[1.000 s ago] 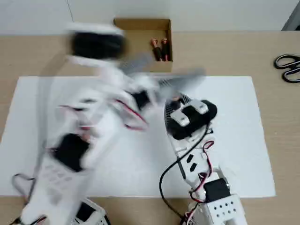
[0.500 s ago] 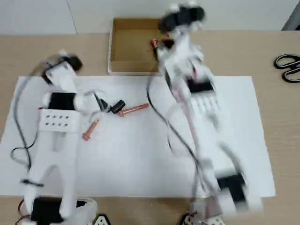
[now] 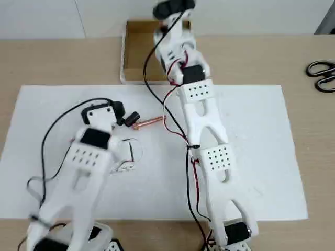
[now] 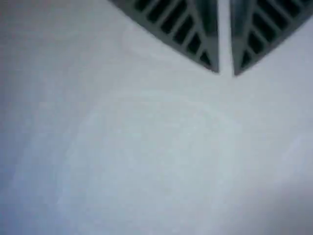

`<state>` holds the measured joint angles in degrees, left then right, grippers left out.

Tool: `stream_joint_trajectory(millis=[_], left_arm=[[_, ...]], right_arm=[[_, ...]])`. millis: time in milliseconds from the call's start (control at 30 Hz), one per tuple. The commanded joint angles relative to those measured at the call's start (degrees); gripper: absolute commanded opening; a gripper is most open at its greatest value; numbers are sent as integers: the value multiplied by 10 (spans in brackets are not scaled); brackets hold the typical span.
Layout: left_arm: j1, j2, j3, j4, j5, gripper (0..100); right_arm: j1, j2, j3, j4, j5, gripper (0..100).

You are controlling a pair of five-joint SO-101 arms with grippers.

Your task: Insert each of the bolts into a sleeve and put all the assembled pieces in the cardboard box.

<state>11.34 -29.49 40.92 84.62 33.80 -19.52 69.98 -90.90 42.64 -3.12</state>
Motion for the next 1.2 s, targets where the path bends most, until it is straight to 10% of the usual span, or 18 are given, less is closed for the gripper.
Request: stream_joint_trajectory(millis=[0,1000,1167], left_arm=[[4,-108,46,-45,-8,6],[6,-273,108,-66,-39,6],[49,-273,107,-66,-39,6]], right_arm=[[-12,-31,-46,-29,-5,2],[-18,129,31,-135,-7,6],[-20,131,32,-131,-6,156]])
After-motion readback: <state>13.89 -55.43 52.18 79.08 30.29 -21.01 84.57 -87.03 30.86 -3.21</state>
